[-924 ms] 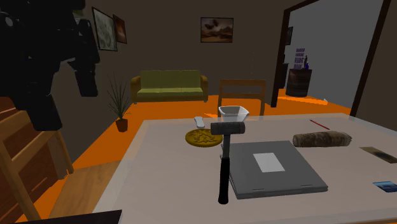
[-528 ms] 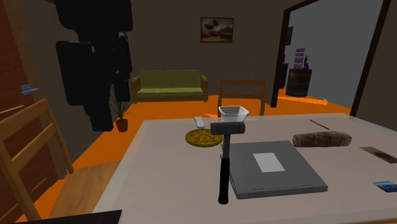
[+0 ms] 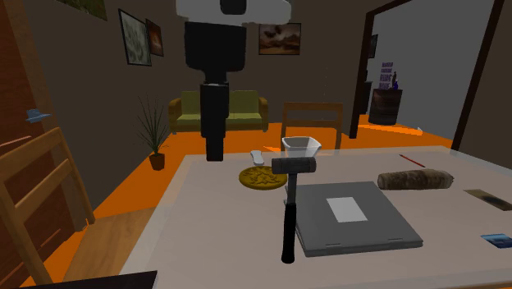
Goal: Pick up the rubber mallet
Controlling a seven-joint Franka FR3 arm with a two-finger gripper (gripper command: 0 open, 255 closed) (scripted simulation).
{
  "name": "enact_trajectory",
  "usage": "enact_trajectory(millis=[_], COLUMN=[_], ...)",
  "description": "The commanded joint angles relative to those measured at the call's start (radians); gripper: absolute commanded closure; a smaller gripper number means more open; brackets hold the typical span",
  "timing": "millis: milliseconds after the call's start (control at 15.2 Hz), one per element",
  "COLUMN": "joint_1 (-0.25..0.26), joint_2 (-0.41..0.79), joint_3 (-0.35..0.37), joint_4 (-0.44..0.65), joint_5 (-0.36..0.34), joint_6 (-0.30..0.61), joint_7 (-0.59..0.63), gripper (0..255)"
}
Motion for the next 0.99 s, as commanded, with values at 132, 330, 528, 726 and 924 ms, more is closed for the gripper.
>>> enact_trajectory(millis=[132, 330, 528, 726, 924], joint_1=[0.014, 0.027, 0.042, 0.059, 0.081], joint_2=[0.161, 0.273, 0.387, 0.506, 0.63], joint_3=[0.032, 0.054, 0.073, 0.087, 0.097], joint_4=[0.115, 0.207, 0.312, 0.431, 0.568], joint_5=[0.003, -0.001, -0.012, -0.028, -0.047], joint_6=[0.046, 0.066, 0.076, 0.075, 0.061], joint_7=[0.042, 0.079, 0.117, 0.155, 0.193], gripper=[0, 0, 0, 0, 0])
